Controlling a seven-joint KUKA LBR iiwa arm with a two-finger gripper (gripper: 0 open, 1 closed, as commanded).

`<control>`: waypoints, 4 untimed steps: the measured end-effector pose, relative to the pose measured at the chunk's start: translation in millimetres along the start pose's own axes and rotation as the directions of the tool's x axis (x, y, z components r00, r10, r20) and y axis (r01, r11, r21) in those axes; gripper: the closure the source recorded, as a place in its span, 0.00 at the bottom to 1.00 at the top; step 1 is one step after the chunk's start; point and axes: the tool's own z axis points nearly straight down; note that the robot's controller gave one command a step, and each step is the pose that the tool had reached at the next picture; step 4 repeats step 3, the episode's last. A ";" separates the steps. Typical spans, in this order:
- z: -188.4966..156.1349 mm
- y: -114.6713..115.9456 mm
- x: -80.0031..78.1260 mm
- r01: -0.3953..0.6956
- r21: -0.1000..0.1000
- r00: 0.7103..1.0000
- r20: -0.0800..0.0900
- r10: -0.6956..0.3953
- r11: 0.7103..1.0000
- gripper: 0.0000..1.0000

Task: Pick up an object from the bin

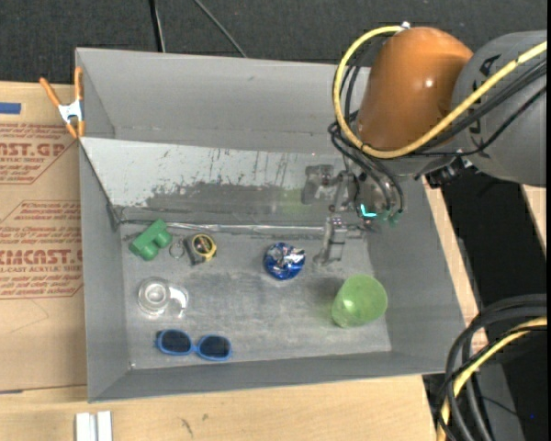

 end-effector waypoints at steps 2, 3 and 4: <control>127.5 0.7 -2.6 -0.163 -0.002 0.987 0.004 0.163 0.987 1.00; -11.1 7.1 4.7 -0.121 -0.002 0.992 0.016 0.121 0.993 1.00; -11.1 7.1 4.7 -0.121 -0.002 0.992 0.016 0.121 0.993 1.00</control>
Offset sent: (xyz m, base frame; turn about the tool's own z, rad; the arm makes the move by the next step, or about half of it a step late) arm 0.0017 -0.0001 -0.1279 0.1645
